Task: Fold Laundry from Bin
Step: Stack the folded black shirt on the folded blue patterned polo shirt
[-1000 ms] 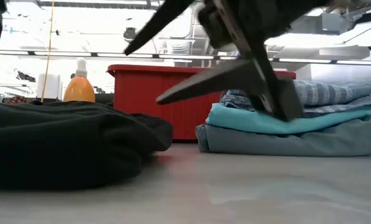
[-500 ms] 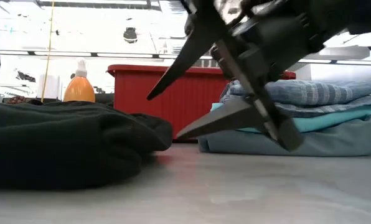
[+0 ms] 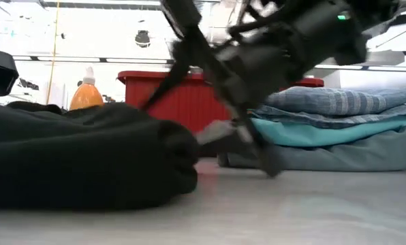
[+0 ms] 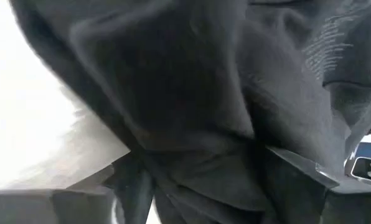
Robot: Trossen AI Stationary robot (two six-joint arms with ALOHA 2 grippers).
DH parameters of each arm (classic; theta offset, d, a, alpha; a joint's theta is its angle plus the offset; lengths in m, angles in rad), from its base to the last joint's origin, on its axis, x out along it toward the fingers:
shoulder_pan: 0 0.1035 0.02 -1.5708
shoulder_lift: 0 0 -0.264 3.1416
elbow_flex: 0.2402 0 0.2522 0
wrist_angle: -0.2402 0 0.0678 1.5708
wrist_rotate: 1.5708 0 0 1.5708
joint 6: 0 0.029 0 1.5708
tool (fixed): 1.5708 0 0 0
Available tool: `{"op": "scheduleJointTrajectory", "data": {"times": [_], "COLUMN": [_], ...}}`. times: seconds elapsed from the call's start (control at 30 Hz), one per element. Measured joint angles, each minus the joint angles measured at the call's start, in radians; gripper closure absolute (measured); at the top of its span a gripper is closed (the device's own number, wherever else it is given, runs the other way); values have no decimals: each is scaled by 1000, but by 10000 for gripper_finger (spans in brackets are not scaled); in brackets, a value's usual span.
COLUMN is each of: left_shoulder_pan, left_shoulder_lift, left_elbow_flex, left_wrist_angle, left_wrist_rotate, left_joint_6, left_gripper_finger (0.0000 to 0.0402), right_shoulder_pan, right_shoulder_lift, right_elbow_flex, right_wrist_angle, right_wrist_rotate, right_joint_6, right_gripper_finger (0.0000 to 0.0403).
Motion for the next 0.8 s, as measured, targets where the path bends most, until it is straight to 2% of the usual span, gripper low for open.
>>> {"op": "scheduleJointTrajectory", "data": {"times": [0.1,0.17,0.27,0.37,0.4,0.57,0.8], "left_shoulder_pan": [6,6,6,6,6,41,164], "left_shoulder_lift": [1,3,5,6,7,7,6], "left_elbow_flex": [-2,-2,-3,-4,-4,-6,-5], "left_wrist_angle": [23,34,41,75,99,283,665], "left_wrist_rotate": [16,21,24,0,-23,-108,-123], "left_joint_6": [15,15,23,37,49,198,587], "left_gripper_finger": [175,211,285,369,381,384,388], "right_shoulder_pan": [0,2,3,2,2,-7,-8], "right_shoulder_lift": [23,22,-3,-26,-32,-124,-332], "right_elbow_flex": [32,45,45,39,38,39,39], "right_wrist_angle": [-9,-28,-52,-68,-72,-125,-373], "right_wrist_rotate": [23,44,78,108,108,104,119], "right_joint_6": [-35,-86,-173,-263,-294,-393,-481], "right_gripper_finger": [169,193,256,337,360,366,361]}}
